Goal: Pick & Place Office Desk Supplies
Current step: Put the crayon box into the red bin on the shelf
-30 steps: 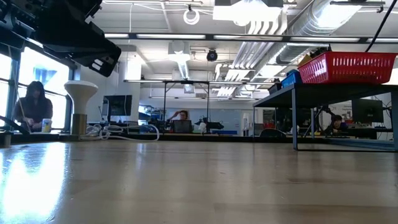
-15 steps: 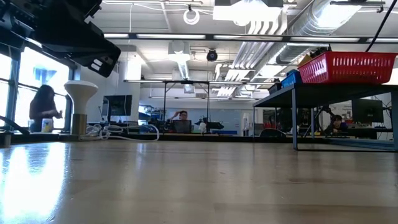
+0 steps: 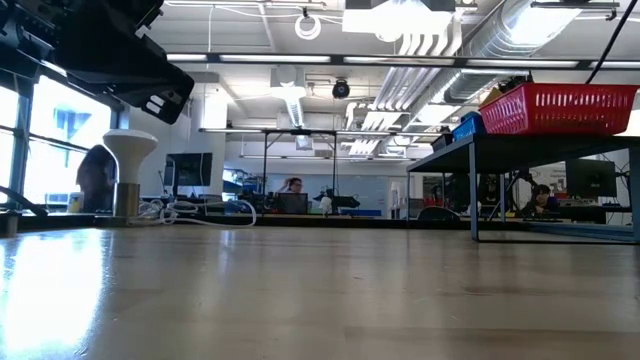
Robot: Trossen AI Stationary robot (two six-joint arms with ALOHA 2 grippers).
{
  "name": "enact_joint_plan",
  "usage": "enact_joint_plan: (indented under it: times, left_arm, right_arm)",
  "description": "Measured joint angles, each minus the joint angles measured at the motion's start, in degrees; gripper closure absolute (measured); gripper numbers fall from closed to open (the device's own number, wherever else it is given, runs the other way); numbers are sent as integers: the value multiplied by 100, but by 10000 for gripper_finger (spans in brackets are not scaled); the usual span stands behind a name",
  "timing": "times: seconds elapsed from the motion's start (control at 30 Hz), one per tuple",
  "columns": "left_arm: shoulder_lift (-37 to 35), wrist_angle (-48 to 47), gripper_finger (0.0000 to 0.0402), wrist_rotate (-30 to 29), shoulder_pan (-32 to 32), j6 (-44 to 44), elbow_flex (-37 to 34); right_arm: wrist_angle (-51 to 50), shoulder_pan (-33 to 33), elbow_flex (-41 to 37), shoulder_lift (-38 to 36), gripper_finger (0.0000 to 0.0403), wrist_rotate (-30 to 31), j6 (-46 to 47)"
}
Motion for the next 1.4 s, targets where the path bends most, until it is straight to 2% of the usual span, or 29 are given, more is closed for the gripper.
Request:
enact_joint_plan:
  times: [0.23,0.47,0.67,0.8,1.0,1.13,1.27,1.4]
  left_arm:
    - [0,-3,372,2,0,2,0]
    - [0,-1,372,2,0,4,0]
    - [0,-1,372,2,-2,15,0]
    - [0,-1,372,2,0,99,0]
    - [0,-1,372,2,0,105,0]
    - [0,-1,372,3,0,101,0]
    - [0,1,372,2,0,101,0]
    - [0,1,372,3,0,94,0]
  right_arm:
    - [180,326,-351,-2,231,43,786]
    - [858,316,-1067,-7,231,20,777]
    - [974,173,-1279,-15,233,274,311]
    - [1012,24,-1285,-15,265,84,-52]
    - [1228,-133,-1203,-13,354,97,-698]
    - [1205,-302,-827,-40,355,323,-1382]
    - [499,-503,-182,-132,340,676,-2192]
    - [-1323,-741,644,-136,329,852,-3033]
